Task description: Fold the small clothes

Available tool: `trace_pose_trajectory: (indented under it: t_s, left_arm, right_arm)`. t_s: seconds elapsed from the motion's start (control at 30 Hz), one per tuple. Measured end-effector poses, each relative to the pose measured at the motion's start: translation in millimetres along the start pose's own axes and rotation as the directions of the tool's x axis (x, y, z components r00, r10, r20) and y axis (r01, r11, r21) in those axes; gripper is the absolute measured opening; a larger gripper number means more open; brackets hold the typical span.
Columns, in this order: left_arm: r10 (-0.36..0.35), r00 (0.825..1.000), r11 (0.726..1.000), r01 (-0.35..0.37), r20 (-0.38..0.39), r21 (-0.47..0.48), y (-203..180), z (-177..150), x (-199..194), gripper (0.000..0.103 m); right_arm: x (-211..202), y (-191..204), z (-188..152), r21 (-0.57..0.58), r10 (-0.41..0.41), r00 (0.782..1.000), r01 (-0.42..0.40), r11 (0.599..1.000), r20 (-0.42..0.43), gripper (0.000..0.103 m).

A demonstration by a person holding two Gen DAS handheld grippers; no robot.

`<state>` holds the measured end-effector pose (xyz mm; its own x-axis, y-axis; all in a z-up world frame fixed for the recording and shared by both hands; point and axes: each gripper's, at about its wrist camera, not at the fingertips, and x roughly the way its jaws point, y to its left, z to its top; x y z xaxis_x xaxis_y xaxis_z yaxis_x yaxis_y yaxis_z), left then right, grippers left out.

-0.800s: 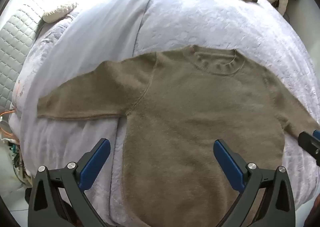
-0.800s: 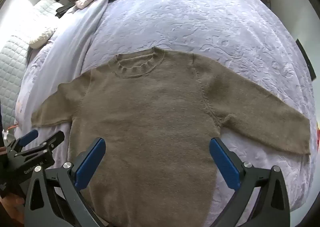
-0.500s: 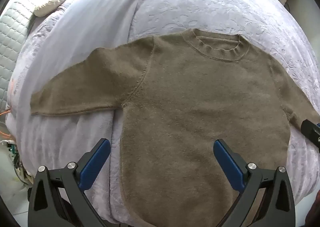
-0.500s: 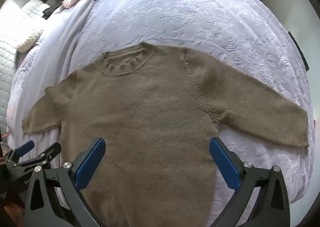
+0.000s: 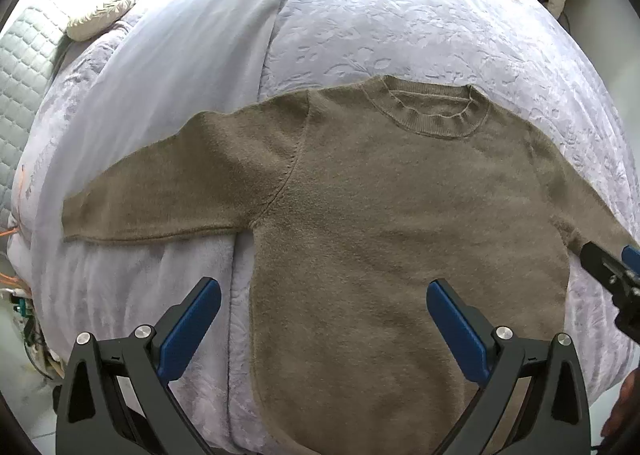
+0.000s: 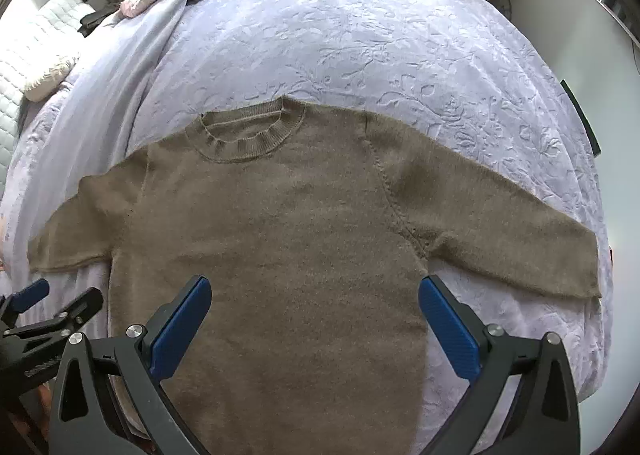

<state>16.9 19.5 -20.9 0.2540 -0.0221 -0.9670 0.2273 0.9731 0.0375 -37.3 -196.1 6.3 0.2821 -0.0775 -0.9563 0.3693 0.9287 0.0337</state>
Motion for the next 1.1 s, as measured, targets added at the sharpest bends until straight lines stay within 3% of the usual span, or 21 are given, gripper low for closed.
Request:
trace_pose_trajectory:
  t_s: [1.1]
  left_arm:
    - [-0.005,1.0,1.0,0.005,-0.009,-0.006,-5.9,9.4,1.2,0.103]
  right_arm:
    - [7.8,1.4,6.5,0.002,0.006,0.999,-0.006,1.0,-0.042,0.103]
